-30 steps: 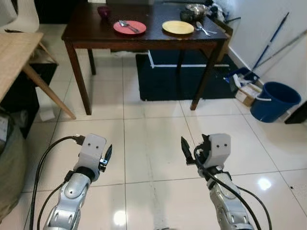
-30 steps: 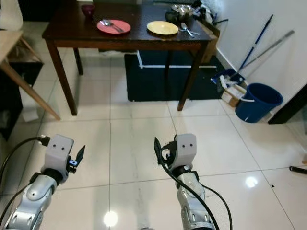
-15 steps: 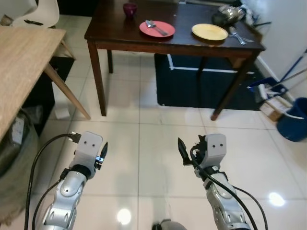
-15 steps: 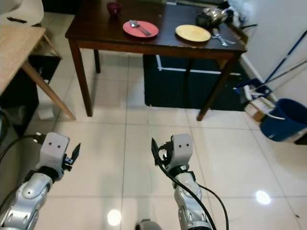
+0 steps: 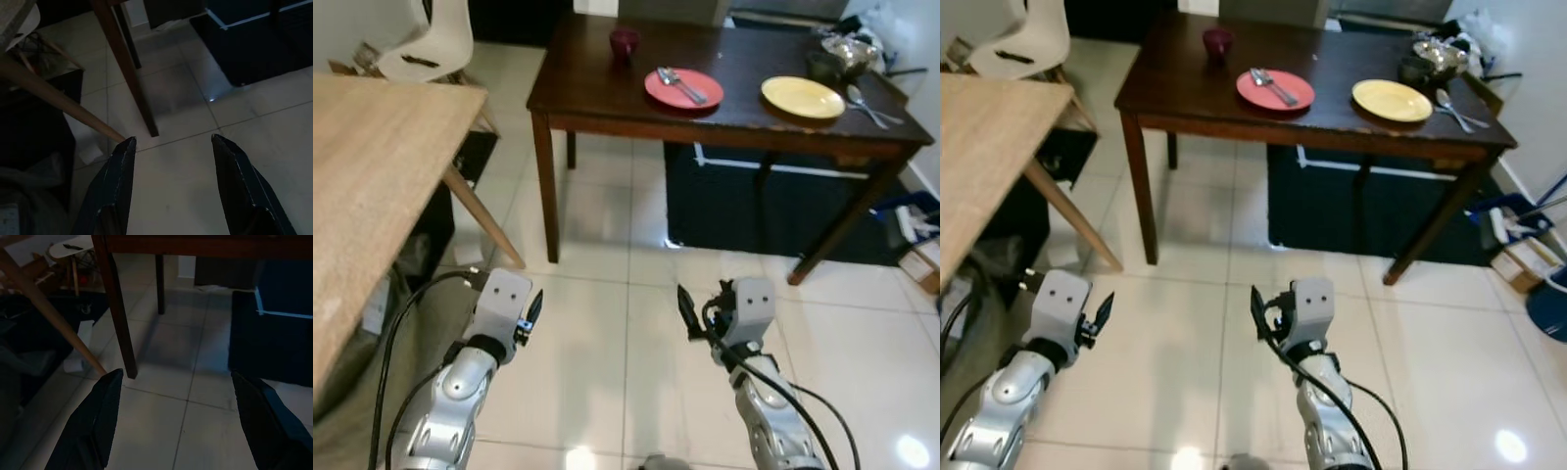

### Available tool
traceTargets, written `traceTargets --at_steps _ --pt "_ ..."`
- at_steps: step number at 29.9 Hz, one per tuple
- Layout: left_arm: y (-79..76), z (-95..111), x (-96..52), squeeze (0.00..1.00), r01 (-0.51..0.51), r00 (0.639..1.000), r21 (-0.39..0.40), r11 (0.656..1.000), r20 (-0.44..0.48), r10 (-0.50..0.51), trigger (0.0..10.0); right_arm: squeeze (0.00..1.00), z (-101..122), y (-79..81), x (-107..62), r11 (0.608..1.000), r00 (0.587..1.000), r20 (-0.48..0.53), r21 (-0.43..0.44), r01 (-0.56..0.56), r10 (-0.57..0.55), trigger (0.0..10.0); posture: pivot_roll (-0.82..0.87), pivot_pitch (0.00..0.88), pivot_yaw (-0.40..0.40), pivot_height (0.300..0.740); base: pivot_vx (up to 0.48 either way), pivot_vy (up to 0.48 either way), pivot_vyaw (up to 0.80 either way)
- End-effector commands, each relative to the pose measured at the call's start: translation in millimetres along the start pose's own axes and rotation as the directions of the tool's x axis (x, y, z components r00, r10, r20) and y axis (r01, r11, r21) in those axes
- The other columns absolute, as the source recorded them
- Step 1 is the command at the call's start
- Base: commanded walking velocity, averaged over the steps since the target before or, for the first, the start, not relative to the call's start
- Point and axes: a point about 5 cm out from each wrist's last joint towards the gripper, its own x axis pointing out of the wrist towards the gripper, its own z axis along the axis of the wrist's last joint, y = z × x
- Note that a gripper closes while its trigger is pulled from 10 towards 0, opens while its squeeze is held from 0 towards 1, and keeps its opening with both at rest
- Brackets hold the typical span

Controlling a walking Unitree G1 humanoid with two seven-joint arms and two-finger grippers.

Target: Setting the table

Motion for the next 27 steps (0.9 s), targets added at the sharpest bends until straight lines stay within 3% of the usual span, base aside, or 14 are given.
traceTargets --at_steps 1,16,27 --pt "-7.3 -3 -0.7 0.00 0.030 0.999 0.009 1.000 -0.016 -0.030 10.0 0.00 -7 -6.0 -4.5 1.000 0.999 -0.029 0.000 0.019 -0.019 10.0 -0.12 0.005 0.020 0.740 0.000 0.000 0.00" --pt "-15.3 -4 -6.4 0.00 0.177 0.983 0.033 0.984 -0.049 -0.176 10.0 0.00 -7 -5.9 -3.9 1.000 0.999 -0.030 -0.005 0.018 -0.018 10.0 -0.11 0.000 0.024 0.740 0.000 0.000 0.00" --pt "-18.0 0 -5.0 0.00 0.217 0.975 -0.030 0.976 -0.045 -0.219 10.0 0.00 -11 -6.1 -6.0 0.999 0.998 -0.046 0.018 0.036 -0.035 10.0 -0.12 0.002 0.030 0.740 0.000 0.000 0.00"
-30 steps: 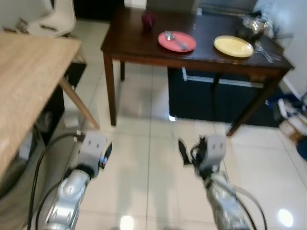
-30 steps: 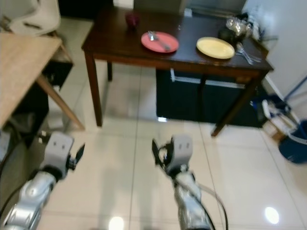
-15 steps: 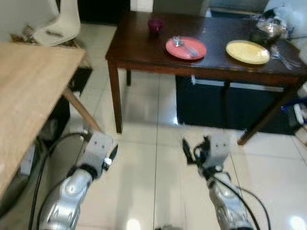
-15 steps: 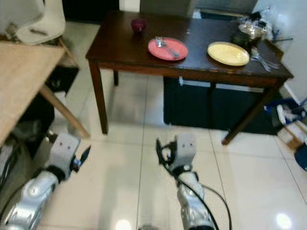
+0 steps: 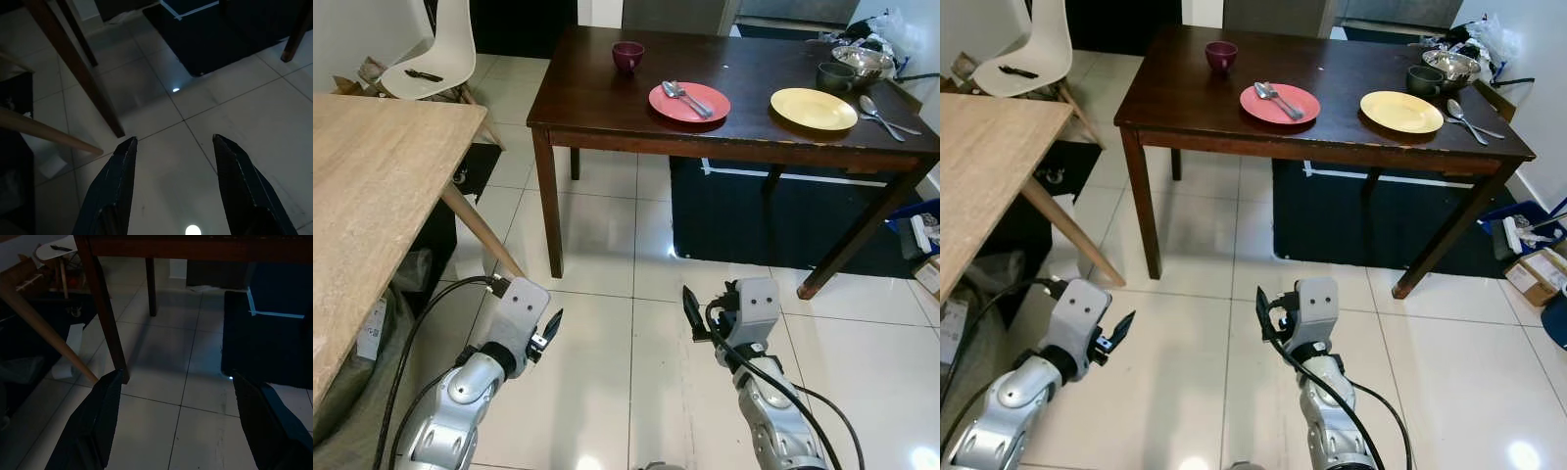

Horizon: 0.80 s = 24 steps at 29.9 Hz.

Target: Setting the table

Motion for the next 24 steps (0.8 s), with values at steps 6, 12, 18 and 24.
traceTargets --at_steps 6,12,18,24 --pt "-1.7 1.7 -0.4 0.00 0.012 1.000 -0.020 1.000 0.000 -0.012 10.0 0.00 -9.4 -3.9 -5.6 0.999 0.999 -0.044 0.021 0.024 -0.023 10.0 -0.12 0.008 0.030 0.740 0.000 0.000 -0.47" --pt "-1.6 2.0 -0.4 0.00 0.014 1.000 -0.027 1.000 -0.013 -0.015 10.0 0.00 -9.5 -4.3 -5.4 0.999 0.999 -0.046 0.027 0.027 -0.026 10.0 -0.12 0.011 0.031 0.740 0.000 0.000 -0.80" --pt "-1.2 1.9 0.3 0.00 0.012 1.000 -0.020 1.000 -0.024 -0.013 10.0 0.00 -9.9 -3.3 -5.4 0.999 0.999 -0.048 0.032 0.025 -0.023 10.0 -0.12 0.016 0.033 0.740 0.000 0.000 -0.80" --pt "-0.6 3.4 1.5 0.00 0.012 1.000 -0.014 1.000 -0.022 -0.012 10.0 0.00 -10.1 -2.7 -5.8 0.999 0.999 -0.049 0.035 0.026 -0.024 10.0 -0.12 0.018 0.035 0.740 0.000 0.000 -0.80"
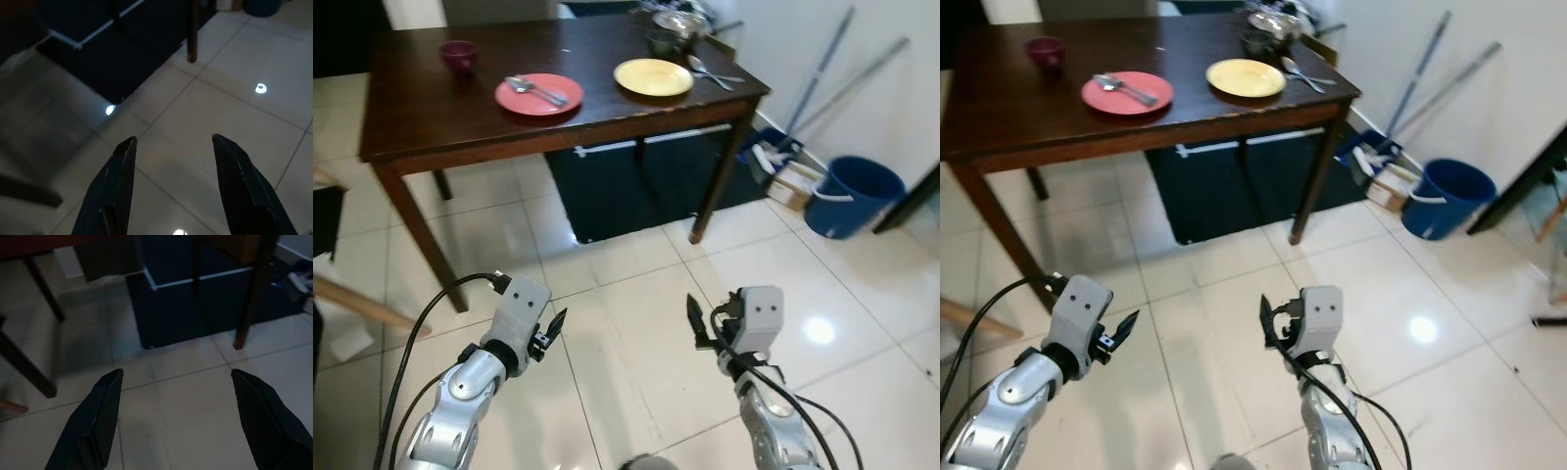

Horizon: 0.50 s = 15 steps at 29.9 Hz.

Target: Setting the table

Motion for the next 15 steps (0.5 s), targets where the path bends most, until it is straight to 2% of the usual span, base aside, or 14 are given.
traceTargets --at_steps 1,15 --pt "-3.1 -3.9 -0.4 0.00 0.012 1.000 0.001 1.000 -0.022 -0.012 10.0 0.00 -2.8 -4.1 -2.0 1.000 1.000 -0.014 0.008 0.019 -0.019 10.0 -0.12 0.018 0.035 0.740 0.000 0.000 -0.80" --pt "-3.4 -0.2 0.4 0.00 0.012 1.000 0.011 1.000 0.001 -0.012 10.0 0.00 -2.0 -3.7 -1.0 1.000 1.000 -0.012 0.008 0.018 -0.018 10.0 -0.12 0.019 0.035 0.740 0.000 0.000 -0.80"
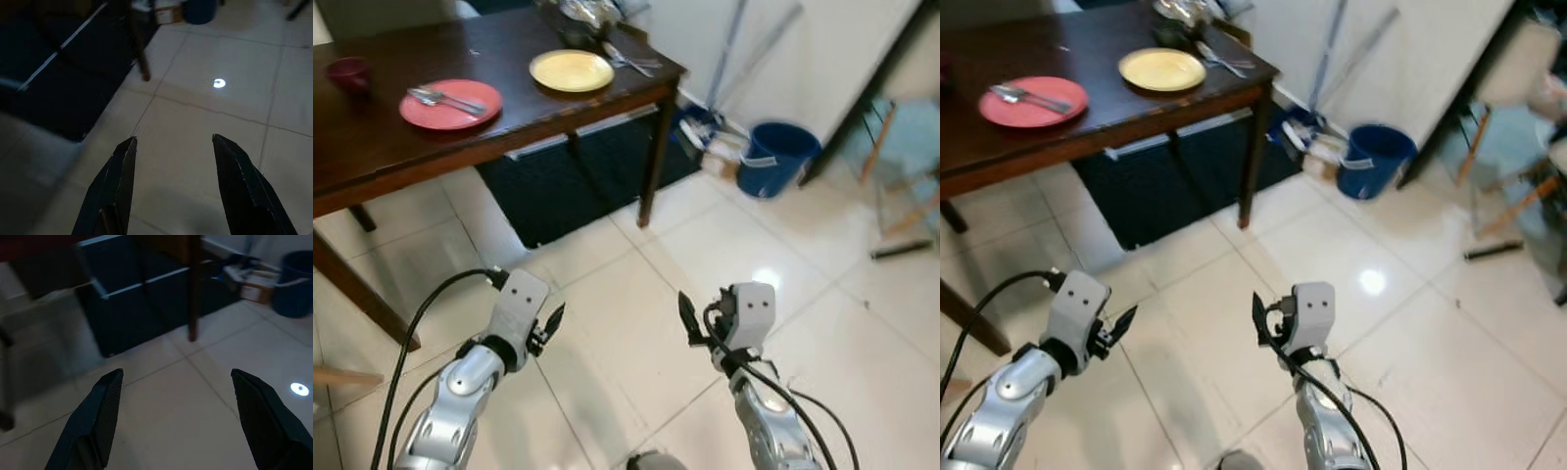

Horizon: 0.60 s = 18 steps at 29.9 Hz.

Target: Setting the table

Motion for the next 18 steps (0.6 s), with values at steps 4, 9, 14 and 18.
traceTargets --at_steps 4,9,14,18 --pt "-2.3 -1 0.3 0.00 0.002 1.000 0.010 1.000 0.004 -0.002 10.0 0.00 -2 -3.4 -1.3 1.000 1.000 -0.011 0.006 0.017 -0.017 10.0 -0.12 0.019 0.035 0.740 0.000 0.000 -0.80" --pt "2.1 1 0.8 0.00 -0.034 0.999 0.027 0.999 0.028 0.033 10.0 0.00 4 0.4 1.5 1.000 1.000 0.012 -0.009 -0.001 0.001 10.0 -0.12 0.019 0.035 0.740 0.000 0.000 -0.11" --pt "9.8 2 2.0 0.00 -0.110 0.993 0.051 0.993 0.046 0.108 10.0 0.00 17 9.2 10.1 0.999 0.998 0.055 -0.019 -0.038 0.039 10.0 -0.11 0.019 0.032 0.740 0.480 0.000 0.00" --pt "10.0 3 2.3 0.00 -0.113 0.993 0.051 0.992 0.049 0.111 10.0 0.00 18 10.4 12.2 0.999 0.997 0.059 -0.021 -0.048 0.049 10.0 -0.11 0.017 0.027 0.740 0.480 0.000 0.00"
